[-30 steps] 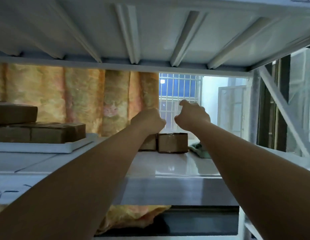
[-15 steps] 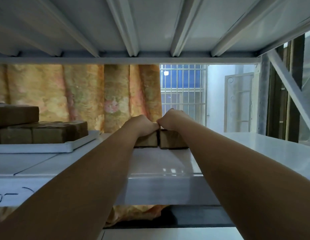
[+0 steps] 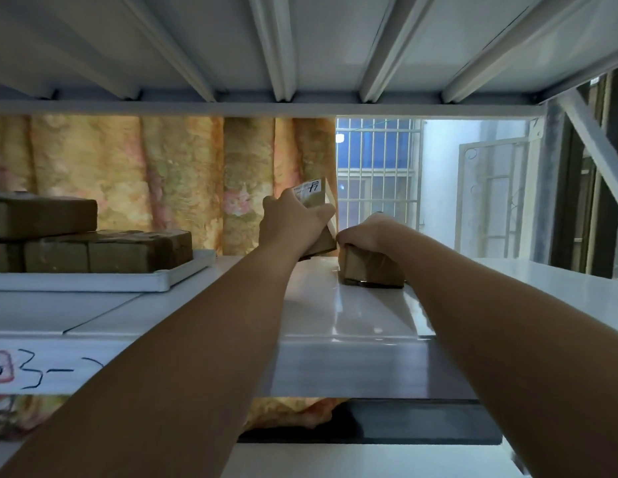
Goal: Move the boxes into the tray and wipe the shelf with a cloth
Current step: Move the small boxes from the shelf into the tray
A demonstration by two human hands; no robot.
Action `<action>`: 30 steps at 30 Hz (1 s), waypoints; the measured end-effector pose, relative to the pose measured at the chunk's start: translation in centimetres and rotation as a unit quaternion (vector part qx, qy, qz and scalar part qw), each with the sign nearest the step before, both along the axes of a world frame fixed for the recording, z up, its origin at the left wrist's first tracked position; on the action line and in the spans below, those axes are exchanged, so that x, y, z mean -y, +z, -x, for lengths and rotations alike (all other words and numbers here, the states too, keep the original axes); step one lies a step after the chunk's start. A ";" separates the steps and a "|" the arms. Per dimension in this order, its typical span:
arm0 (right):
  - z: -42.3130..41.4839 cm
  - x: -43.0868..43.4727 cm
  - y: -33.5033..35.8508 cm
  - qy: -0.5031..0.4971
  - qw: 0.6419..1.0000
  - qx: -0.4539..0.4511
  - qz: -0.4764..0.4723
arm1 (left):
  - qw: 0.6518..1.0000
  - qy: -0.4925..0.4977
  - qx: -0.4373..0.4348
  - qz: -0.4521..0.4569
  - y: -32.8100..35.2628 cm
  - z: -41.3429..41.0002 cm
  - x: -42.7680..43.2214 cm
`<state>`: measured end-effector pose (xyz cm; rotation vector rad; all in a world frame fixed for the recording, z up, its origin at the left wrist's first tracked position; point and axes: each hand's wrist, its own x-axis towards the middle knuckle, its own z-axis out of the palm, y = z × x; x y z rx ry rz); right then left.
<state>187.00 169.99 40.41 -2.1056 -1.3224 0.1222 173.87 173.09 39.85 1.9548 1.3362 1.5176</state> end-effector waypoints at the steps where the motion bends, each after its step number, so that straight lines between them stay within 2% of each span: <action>1: -0.1 0.0 -0.2 -0.015 0.999 -0.004 -0.033 | 1.000 -0.001 0.012 -0.003 0.0 0.0 0.0; 7: -0.7 0.1 -0.1 -0.011 0.973 0.001 -0.232 | 0.998 -0.014 0.053 -0.015 -0.1 -0.2 0.1; 17: -1.4 0.8 -0.3 0.011 0.956 -0.059 -0.287 | 0.986 -0.125 0.109 0.013 -0.1 -0.1 0.0; 22: -1.6 0.8 -0.2 0.035 0.945 -0.092 -0.311 | 0.973 -0.189 0.116 0.070 0.0 0.1 0.8; 27: -1.8 0.5 -0.3 0.043 0.938 -0.102 -0.328 | 0.960 -0.209 0.132 0.128 0.0 0.2 0.9; 30: -1.8 0.3 -0.2 0.052 0.915 -0.186 -0.354 | 0.953 -0.205 0.171 0.141 0.1 0.1 0.9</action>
